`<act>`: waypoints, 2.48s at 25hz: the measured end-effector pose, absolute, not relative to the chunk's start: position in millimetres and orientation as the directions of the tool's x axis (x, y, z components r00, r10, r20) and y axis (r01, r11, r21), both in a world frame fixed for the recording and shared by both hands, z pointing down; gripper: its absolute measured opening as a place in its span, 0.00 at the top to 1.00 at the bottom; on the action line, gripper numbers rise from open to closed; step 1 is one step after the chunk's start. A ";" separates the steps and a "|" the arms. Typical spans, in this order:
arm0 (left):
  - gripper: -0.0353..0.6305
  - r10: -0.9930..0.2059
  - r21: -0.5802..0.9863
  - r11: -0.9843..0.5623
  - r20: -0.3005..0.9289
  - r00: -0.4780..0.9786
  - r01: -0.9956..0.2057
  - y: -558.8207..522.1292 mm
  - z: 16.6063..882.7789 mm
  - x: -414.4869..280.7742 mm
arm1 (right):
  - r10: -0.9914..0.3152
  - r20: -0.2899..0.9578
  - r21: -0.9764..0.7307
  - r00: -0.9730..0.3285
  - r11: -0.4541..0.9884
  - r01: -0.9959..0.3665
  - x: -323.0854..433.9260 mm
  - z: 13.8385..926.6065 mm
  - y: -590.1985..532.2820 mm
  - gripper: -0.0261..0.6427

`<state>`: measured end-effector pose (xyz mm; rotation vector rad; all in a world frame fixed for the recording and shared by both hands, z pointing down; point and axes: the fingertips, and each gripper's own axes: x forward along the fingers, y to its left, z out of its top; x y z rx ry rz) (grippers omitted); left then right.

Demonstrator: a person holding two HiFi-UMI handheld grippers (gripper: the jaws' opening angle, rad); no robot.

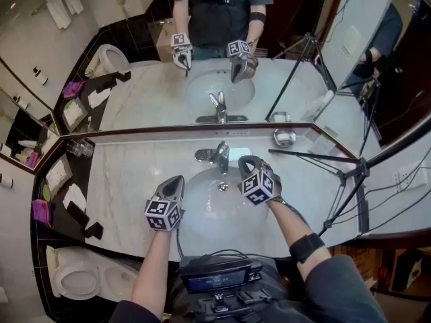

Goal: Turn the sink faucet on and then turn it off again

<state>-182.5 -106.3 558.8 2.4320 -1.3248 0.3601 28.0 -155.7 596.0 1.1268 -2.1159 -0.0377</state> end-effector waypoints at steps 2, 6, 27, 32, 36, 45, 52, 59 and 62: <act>0.95 -0.756 0.178 -0.508 0.378 0.535 -0.843 -104.5 557.8 -180.1 | -0.749 0.560 0.236 -0.354 0.554 -0.798 46.6 584.1 -148.6 0.93; 0.95 -0.755 0.183 -0.510 0.374 0.539 -0.841 -101.3 556.5 -180.2 | -0.786 0.493 -0.016 -0.373 0.421 -0.907 84.1 571.1 -132.5 0.94; 0.94 -0.752 0.147 -0.545 0.349 0.559 -0.825 -90.4 555.3 -175.8 | -0.795 0.458 -0.240 -0.397 0.320 -0.917 121.0 590.1 -81.1 0.93; 0.88 -0.722 0.059 -0.608 0.376 0.581 -0.792 -95.5 566.2 -160.2 | -0.784 0.481 -0.233 -0.392 0.317 -0.919 124.6 593.2 -73.9 0.93; 0.81 -0.689 -0.163 -0.699 0.417 0.593 -0.697 -103.1 570.7 -139.1 | -0.785 0.491 -0.225 -0.379 0.306 -0.925 130.7 594.2 -70.4 0.93; 0.57 -0.668 -0.589 -0.727 0.488 0.561 -0.353 -134.5 613.1 -110.1 | -0.779 0.537 -0.180 -0.324 0.270 -0.946 148.4 604.2 -61.1 0.93; 0.54 -0.632 -0.662 -0.723 0.522 0.573 -0.196 -159.5 633.6 -83.4 | -0.774 0.549 -0.174 -0.315 0.263 -0.949 147.1 609.3 -71.6 0.93; 0.54 -0.608 -0.670 -0.730 0.546 0.577 -0.135 -175.5 649.0 -57.6 | -0.771 0.553 -0.184 -0.317 0.258 -0.949 145.3 613.6 -73.3 0.93; 0.54 -0.596 -0.670 -0.735 0.562 0.574 -0.108 -181.9 654.6 -48.2 | -0.768 0.561 -0.189 -0.309 0.244 -0.951 152.0 617.8 -70.8 0.93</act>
